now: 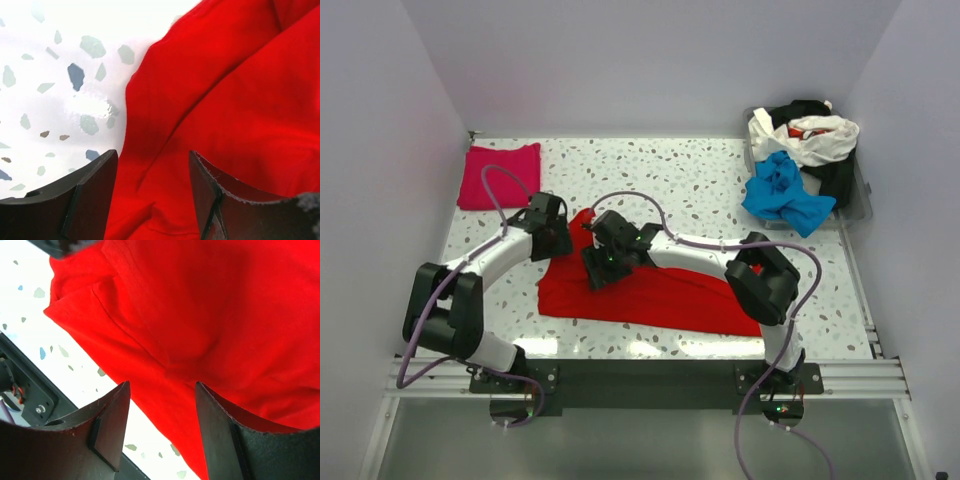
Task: Fold and stack the t-shirts
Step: Fold the tshirt
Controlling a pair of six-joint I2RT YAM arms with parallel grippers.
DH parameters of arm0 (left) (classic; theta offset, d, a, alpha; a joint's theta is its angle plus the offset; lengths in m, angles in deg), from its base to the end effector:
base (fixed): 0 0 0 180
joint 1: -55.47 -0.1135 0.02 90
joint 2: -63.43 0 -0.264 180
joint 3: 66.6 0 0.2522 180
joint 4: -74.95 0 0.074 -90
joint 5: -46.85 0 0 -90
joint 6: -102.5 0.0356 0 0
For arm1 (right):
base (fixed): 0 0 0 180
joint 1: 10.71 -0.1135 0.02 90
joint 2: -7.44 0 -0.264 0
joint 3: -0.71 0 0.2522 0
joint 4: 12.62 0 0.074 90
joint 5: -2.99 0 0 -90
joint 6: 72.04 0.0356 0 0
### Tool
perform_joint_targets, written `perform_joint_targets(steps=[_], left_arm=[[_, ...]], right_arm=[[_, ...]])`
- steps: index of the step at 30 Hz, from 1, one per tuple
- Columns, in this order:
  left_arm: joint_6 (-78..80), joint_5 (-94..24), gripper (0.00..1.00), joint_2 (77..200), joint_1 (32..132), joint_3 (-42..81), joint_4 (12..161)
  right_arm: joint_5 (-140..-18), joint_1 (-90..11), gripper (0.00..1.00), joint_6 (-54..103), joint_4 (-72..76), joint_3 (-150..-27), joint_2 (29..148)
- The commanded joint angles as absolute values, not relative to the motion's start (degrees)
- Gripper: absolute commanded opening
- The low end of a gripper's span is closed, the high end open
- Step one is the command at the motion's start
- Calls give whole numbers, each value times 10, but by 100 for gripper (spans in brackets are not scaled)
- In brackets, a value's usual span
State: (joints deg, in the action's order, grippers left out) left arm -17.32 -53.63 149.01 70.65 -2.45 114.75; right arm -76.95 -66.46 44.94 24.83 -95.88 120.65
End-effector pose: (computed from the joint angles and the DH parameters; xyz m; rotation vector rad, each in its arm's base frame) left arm 0.2786 -0.0689 0.1890 -0.3934 2.5805 -0.0350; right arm 0.2367 0.3587 0.1957 -0.7411 2.5811 0.7525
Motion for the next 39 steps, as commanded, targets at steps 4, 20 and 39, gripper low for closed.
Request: perform_joint_targets(steps=[4, 20, 39], left_arm=[[-165, -505, 64, 1446, 689, -44, 1152], [-162, -508, 64, 1414, 683, -63, 1162], [-169, -446, 63, 1369, 683, -146, 1128]], right_arm=[[-795, -693, 57, 428, 256, -1000, 1234], [-922, -706, 31, 404, 283, -1001, 1261], [-940, -706, 0, 414, 316, -987, 1226]])
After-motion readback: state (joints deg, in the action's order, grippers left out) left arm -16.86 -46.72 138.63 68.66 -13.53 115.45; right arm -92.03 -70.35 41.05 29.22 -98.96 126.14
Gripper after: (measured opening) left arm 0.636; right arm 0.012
